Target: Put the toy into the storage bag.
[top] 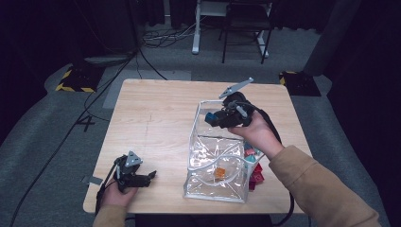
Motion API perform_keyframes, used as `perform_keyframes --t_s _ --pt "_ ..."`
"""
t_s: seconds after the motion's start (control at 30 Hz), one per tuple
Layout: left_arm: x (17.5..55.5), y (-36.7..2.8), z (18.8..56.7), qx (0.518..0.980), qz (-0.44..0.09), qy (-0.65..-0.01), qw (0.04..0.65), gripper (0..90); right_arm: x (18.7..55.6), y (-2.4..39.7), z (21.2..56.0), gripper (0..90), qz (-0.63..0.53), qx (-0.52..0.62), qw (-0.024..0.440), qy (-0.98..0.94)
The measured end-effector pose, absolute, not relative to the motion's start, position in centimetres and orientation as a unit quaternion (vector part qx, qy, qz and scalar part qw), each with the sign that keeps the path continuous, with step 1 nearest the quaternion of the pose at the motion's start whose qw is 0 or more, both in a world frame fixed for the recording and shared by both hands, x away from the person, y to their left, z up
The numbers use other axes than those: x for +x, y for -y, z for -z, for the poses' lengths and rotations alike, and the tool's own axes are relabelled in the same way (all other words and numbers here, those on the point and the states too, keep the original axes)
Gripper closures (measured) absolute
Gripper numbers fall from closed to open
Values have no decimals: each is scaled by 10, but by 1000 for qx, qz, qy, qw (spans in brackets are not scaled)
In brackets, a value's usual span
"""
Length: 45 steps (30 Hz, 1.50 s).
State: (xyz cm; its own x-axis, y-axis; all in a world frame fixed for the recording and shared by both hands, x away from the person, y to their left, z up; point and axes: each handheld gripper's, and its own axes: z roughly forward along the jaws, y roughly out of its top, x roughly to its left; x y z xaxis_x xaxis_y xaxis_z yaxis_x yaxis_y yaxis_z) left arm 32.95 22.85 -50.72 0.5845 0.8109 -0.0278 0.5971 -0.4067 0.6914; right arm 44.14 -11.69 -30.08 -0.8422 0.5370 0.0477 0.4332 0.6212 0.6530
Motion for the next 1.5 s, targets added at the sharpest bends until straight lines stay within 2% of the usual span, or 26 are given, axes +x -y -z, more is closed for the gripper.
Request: perform_keyframes --t_s 0.67,0.8,0.9,1.13,1.5 --pt "330 -228 507 823 -157 -429 338 157 448 88 344 582 -197 265 8 -944" --pt "330 -229 507 824 -158 -426 337 157 449 89 348 487 -195 269 0 -943" --pt "330 -229 507 824 -158 -426 337 157 448 93 342 457 -209 268 3 -941" --pt "330 -229 507 824 -158 -426 337 157 442 118 313 449 -282 280 25 -917" --pt "331 -229 507 824 -159 -426 338 157 415 181 270 443 -383 292 80 -873"
